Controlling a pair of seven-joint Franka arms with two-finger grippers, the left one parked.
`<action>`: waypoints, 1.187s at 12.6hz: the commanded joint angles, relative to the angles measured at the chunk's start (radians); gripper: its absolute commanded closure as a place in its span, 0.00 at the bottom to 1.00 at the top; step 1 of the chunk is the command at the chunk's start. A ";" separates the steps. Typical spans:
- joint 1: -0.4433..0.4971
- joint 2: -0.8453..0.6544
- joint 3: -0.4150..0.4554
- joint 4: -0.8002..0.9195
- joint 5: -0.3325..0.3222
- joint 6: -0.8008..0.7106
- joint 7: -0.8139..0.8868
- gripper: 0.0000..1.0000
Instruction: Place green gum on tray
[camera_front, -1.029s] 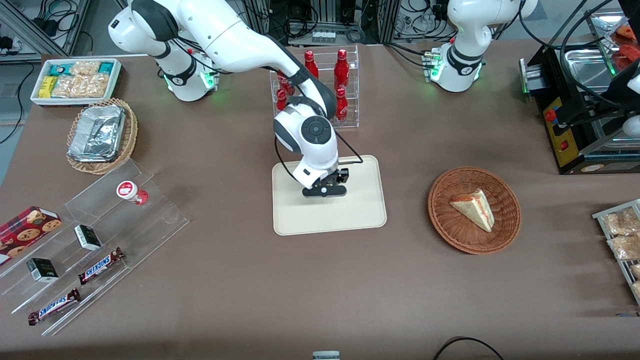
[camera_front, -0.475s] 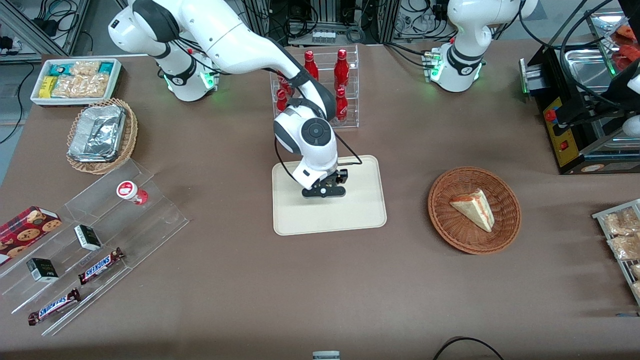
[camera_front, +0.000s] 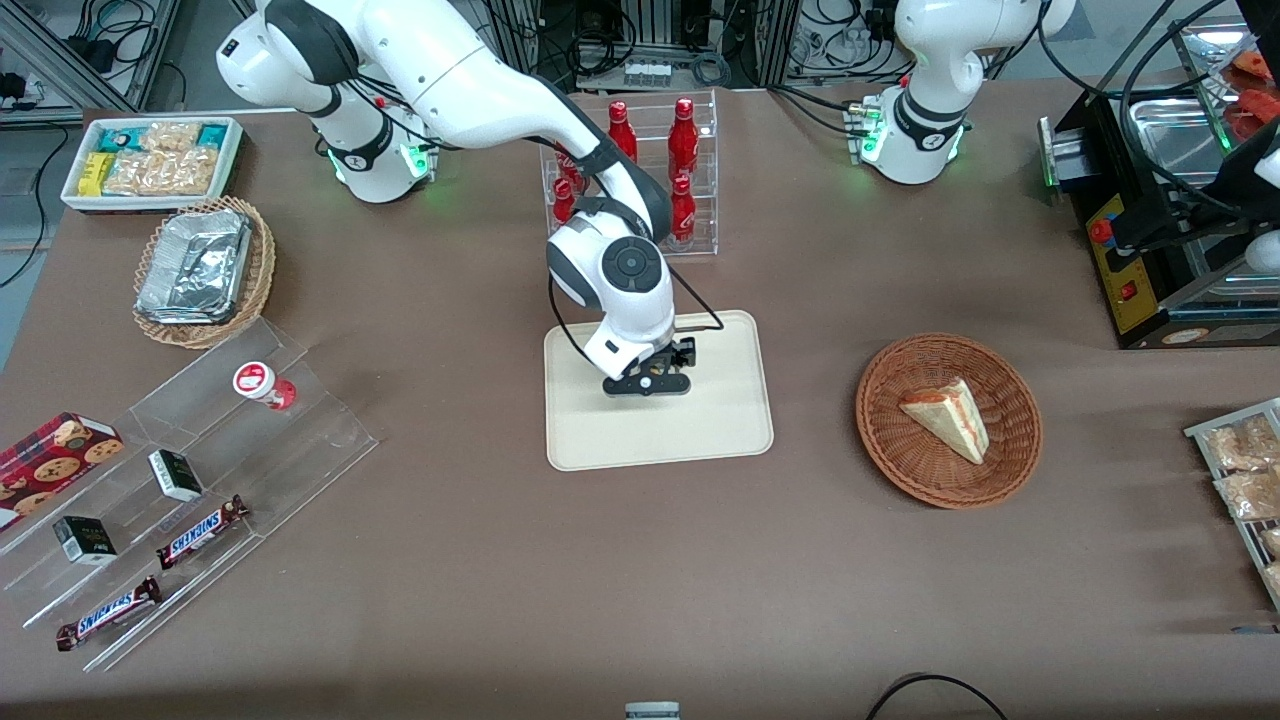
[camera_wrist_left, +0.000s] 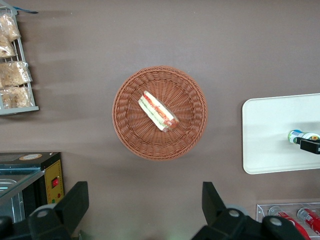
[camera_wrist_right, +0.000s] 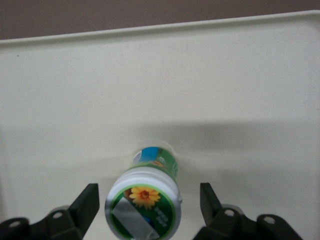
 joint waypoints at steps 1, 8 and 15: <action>-0.007 -0.062 -0.011 -0.008 0.020 -0.059 0.000 0.00; -0.105 -0.320 -0.020 -0.008 0.010 -0.381 -0.018 0.00; -0.321 -0.672 -0.020 -0.198 0.008 -0.509 -0.415 0.01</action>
